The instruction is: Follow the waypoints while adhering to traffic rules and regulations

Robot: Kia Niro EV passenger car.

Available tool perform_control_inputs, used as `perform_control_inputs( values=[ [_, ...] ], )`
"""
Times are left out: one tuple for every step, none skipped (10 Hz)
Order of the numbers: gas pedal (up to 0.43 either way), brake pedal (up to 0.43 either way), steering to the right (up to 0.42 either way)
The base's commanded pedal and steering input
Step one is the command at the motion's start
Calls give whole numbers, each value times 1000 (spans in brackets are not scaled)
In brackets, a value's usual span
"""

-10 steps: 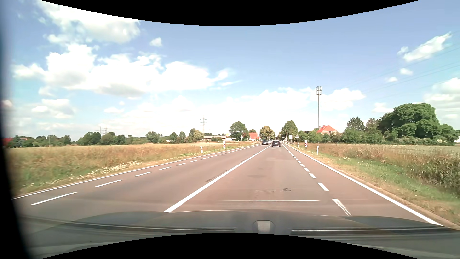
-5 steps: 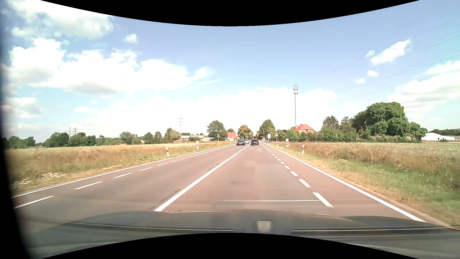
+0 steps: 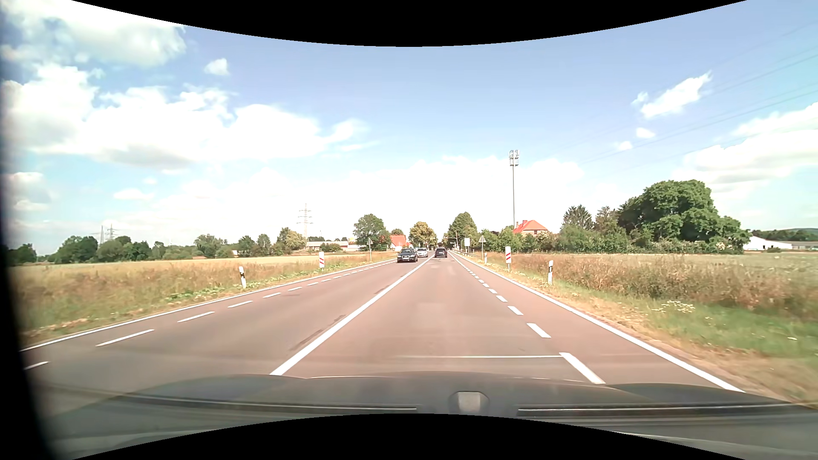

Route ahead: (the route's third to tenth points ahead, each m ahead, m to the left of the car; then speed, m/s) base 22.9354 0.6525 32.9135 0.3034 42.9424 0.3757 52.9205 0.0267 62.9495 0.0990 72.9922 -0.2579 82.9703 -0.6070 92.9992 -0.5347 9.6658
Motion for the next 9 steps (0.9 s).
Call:
perform_control_inputs(
  values=[
    [469,6,20],
    [469,6,16],
    [461,6,15],
    [449,6,14],
    [449,6,13],
    [449,6,10],
    [429,6,7],
    [421,6,6],
    [398,6,4]
  ],
)
